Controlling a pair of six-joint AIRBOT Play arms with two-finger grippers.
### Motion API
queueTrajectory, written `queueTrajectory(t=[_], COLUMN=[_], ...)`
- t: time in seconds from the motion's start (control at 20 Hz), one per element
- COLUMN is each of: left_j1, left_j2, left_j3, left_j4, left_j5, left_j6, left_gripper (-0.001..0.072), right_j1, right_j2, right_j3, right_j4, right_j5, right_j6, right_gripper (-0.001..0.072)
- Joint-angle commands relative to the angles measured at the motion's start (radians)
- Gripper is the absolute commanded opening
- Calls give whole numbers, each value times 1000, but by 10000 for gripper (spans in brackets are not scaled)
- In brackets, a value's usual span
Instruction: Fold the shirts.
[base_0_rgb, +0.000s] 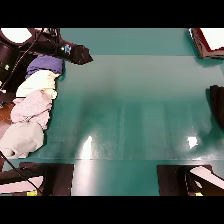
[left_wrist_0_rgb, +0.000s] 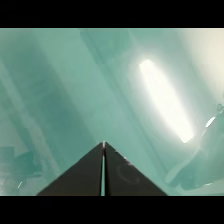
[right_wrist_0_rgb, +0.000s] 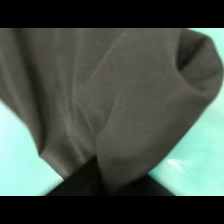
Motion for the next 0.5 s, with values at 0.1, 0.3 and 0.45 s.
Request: queueTrajectory(t=[0.1, 0.3, 0.45], left_j1=[-1, -1, -1], left_j2=[0, 0, 0], left_j3=[0, 0, 0], left_j4=[13, 13, 18], left_j5=[2, 3, 5], left_j6=[0, 0, 1], left_gripper=[28, 28, 28], right_j1=[-10, 105, 298], right_j2=[-55, -54, -54], right_j3=[219, 320, 333], right_j4=[-210, -78, 64], right_j5=[135, 155, 210], right_j6=[65, 83, 82], right_gripper=[627, 624, 623])
